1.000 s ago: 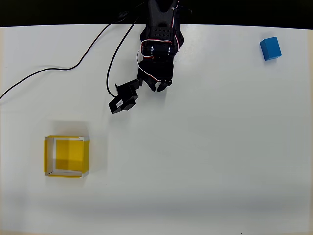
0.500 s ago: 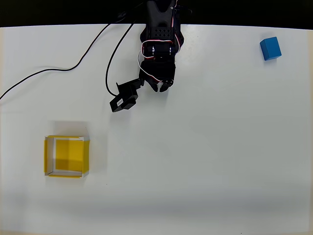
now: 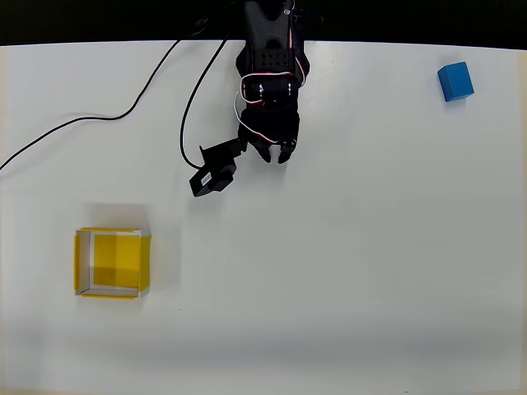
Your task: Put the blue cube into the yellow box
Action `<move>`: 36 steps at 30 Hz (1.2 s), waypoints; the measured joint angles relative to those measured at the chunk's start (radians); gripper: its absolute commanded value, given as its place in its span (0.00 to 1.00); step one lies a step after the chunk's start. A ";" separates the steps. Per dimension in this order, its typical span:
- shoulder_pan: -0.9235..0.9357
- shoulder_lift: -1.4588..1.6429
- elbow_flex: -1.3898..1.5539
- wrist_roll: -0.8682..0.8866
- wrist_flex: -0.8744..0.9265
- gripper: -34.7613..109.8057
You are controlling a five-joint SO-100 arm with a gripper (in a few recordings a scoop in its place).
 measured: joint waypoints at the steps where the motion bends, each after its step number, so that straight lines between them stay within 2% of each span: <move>1: -0.015 -0.044 -0.038 0.008 -0.014 0.36; 5: -0.110 -0.202 -0.236 0.055 -0.021 0.36; 11: -0.265 -0.466 -0.577 0.198 0.067 0.36; 19: -0.466 -0.756 -0.962 0.483 0.121 0.58; 22: -0.545 -0.856 -1.097 0.607 0.166 0.61; 31: -0.841 -1.184 -1.456 0.824 0.328 0.58; 36: -0.988 -1.321 -1.552 0.980 0.397 0.59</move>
